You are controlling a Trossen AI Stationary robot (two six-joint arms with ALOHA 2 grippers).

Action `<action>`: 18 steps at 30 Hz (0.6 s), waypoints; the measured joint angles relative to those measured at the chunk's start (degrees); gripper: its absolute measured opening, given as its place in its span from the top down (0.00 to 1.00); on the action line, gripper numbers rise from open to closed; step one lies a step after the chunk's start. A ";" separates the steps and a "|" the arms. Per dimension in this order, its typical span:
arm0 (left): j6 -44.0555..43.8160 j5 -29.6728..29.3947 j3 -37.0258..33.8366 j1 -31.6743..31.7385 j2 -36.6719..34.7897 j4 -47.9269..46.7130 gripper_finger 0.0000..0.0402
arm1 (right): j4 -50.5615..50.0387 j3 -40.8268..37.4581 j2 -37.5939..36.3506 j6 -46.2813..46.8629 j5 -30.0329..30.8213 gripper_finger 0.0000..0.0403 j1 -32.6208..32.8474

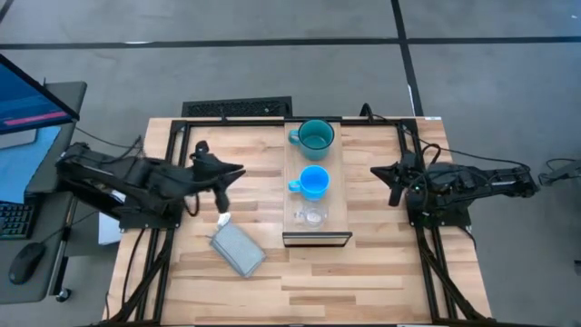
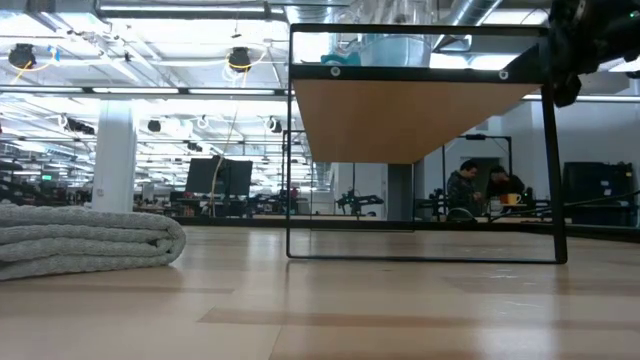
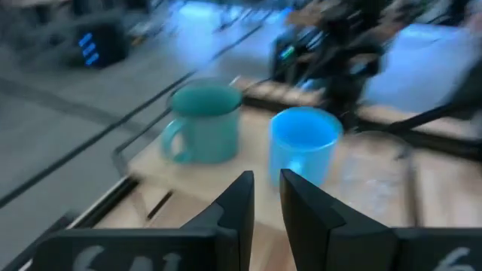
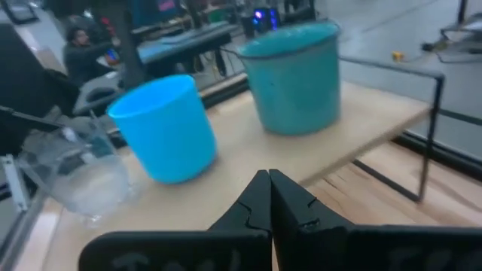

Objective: Stack small to large cups/mugs on shelf
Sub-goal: Return to Home Position

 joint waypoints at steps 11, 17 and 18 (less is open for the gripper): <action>5.63 12.78 -26.50 7.60 -20.07 23.83 0.86 | 3.86 0.04 -0.46 -2.90 -1.67 0.96 -0.36; 7.60 22.06 -31.28 17.58 -22.99 28.61 0.86 | 4.62 0.07 -2.06 -5.20 -1.50 0.96 -5.36; 7.58 23.82 -31.46 19.51 -23.01 28.41 0.86 | 4.61 0.07 -2.59 -5.44 -1.60 0.96 -6.51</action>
